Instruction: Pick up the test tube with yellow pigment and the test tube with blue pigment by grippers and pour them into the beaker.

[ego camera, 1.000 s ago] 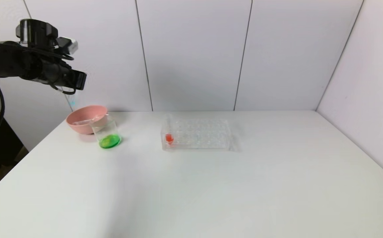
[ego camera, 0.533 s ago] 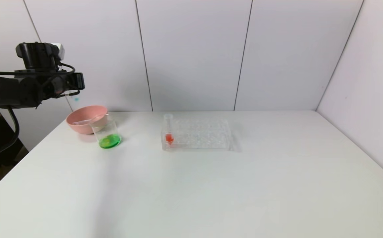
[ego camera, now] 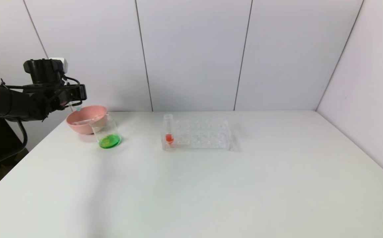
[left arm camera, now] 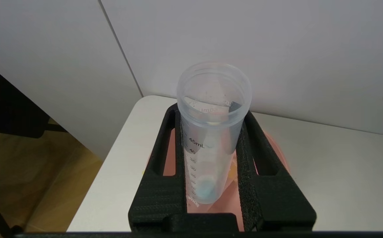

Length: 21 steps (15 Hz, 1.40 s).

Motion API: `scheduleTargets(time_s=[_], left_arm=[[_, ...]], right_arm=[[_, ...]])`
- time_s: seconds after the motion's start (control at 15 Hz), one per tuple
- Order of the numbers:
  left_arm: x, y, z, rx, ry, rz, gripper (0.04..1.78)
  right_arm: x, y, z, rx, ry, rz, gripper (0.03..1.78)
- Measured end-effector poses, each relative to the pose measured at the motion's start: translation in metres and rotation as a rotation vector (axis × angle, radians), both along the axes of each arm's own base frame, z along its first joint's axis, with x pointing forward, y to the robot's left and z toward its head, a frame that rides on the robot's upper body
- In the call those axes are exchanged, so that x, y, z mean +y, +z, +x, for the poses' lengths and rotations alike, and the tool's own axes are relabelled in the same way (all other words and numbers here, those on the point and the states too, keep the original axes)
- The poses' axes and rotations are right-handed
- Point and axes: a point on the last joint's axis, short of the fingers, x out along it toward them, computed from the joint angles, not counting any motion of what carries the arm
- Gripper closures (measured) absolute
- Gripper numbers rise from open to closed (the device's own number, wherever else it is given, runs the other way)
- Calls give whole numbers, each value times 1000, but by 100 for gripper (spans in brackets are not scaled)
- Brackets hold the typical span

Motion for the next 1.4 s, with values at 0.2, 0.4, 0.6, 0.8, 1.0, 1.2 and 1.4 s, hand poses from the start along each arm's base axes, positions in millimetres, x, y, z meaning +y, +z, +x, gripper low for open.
scheduleTargets(time_s=[0.2, 0.4, 0.6, 0.8, 1.0, 1.2, 1.4], left_arm=[[0, -6, 3, 11, -3, 0, 137], [0, -9, 6, 14, -2, -2, 128], [-1, -12, 11, 14, -7, -2, 95], [-1, -13, 13, 13, -6, -2, 46], [-1, -13, 13, 12, -8, -2, 15], [-3, -2, 2, -1, -11, 0, 5], [-7, 24, -26, -45, -15, 6, 6]], right_arm=[[0, 0, 0, 0, 0, 0, 10], [0, 0, 0, 0, 0, 0, 10], [0, 0, 0, 0, 0, 0, 10], [0, 0, 0, 0, 0, 0, 10], [0, 0, 0, 0, 0, 0, 10], [0, 0, 0, 0, 0, 0, 10], [0, 0, 0, 0, 0, 0, 10]])
